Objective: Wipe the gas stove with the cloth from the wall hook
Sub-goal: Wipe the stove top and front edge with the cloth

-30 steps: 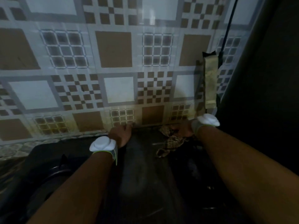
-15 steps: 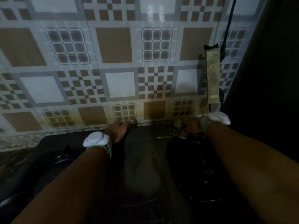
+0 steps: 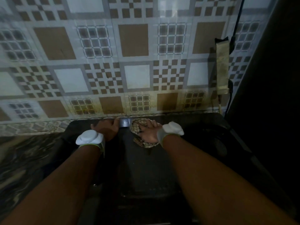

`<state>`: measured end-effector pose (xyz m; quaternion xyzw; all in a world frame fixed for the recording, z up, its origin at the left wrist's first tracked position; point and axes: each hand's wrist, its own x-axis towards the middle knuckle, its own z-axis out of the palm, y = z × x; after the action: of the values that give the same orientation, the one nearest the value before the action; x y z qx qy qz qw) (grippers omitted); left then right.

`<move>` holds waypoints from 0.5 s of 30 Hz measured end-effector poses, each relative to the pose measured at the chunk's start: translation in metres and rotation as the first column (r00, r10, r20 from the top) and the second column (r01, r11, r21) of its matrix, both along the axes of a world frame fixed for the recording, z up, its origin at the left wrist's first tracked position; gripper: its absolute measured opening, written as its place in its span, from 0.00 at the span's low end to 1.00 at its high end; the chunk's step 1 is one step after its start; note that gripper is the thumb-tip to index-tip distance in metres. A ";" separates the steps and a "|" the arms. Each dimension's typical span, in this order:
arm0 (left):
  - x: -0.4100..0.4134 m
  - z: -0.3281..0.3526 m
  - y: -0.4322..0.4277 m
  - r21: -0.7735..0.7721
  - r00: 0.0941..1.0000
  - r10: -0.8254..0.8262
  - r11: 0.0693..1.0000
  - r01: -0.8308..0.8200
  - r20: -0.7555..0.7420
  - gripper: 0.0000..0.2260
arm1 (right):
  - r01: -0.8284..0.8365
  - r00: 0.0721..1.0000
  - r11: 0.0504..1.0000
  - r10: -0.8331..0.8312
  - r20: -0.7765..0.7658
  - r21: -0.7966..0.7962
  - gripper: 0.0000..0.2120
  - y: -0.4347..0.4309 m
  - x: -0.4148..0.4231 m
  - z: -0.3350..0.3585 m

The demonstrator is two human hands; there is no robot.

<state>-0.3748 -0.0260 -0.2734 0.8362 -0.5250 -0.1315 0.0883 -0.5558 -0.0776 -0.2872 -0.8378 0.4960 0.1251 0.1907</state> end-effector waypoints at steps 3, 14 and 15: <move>0.002 0.001 0.014 0.018 1.000 -0.012 1.000 0.012 -0.001 0.26 | 0.046 0.999 0.997 -0.045 0.020 -0.068 0.30 0.019 -0.022 0.009; 0.074 -0.001 0.098 -0.060 0.994 -0.091 0.994 0.087 -0.064 0.27 | 0.184 0.982 0.970 -0.189 -0.018 -0.157 0.39 0.121 -0.012 0.007; 0.082 -0.003 0.104 -0.061 0.993 -0.092 0.994 0.087 -0.075 0.29 | 0.200 0.978 0.969 -0.207 -0.038 -0.145 0.37 0.132 -0.007 0.008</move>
<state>-0.2932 0.0783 -0.2763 0.8032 -0.5617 -0.1525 0.1269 -0.5632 0.0545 -0.2796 -0.7902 0.5918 0.0918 0.1299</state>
